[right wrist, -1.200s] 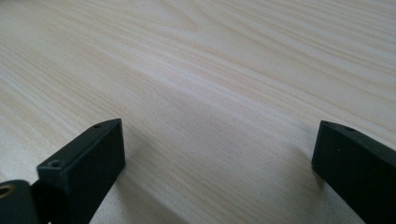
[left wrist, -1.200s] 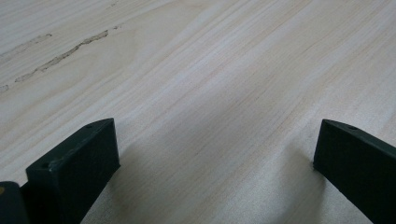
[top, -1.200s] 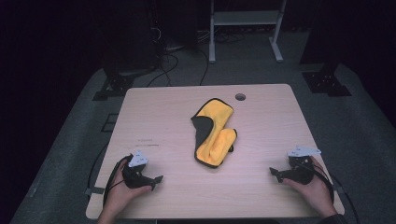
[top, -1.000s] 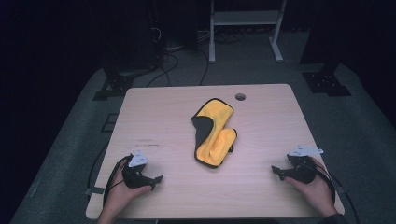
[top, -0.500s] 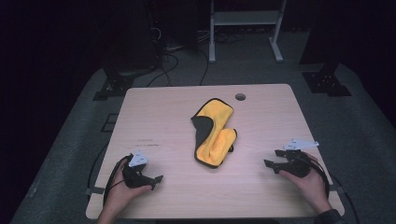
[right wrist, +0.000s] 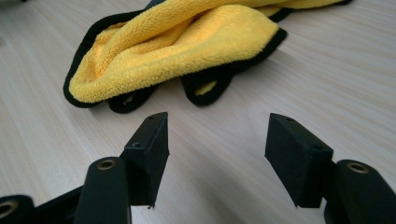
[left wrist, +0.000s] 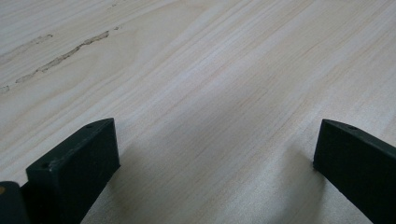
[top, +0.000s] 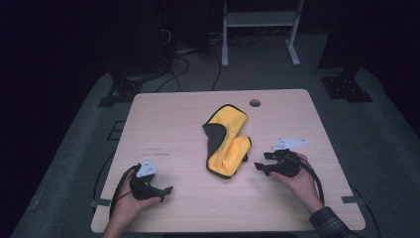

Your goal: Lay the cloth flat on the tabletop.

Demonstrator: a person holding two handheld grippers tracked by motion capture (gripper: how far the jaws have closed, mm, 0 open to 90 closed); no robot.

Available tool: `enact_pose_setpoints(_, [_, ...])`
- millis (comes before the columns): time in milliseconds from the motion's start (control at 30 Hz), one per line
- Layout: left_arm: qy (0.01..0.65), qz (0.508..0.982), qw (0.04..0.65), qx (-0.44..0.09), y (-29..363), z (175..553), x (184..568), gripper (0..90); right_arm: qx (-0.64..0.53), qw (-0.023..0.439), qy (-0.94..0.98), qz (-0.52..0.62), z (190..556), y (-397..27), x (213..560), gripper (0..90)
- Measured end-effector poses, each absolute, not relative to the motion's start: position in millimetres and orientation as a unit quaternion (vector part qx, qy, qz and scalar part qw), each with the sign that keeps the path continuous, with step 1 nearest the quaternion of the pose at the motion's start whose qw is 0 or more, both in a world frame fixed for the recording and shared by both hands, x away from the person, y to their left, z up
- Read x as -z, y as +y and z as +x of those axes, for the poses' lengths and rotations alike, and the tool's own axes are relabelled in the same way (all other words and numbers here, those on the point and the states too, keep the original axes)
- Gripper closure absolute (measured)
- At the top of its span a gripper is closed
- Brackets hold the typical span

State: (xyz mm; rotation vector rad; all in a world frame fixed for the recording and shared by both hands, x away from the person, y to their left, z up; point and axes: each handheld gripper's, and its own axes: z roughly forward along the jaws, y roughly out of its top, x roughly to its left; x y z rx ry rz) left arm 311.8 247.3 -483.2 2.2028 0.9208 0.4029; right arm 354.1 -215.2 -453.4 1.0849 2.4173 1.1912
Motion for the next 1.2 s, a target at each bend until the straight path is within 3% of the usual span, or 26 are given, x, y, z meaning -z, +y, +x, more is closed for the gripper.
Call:
enact_pose_setpoints(500, [0.356,0.851,0.354,-0.156,247,312,484,0.0,-0.387,0.119,0.844,0.352,379,-172,475,60.2])
enact_pose_setpoints(733, [0.355,0.851,0.355,-0.157,247,312,484,0.0,-0.380,0.129,0.842,0.359,387,-165,472,85.5])
enact_pose_setpoints(1200, [0.354,0.852,0.353,-0.156,247,312,483,0.0,-0.405,0.148,0.830,0.353,360,-202,436,87.1])
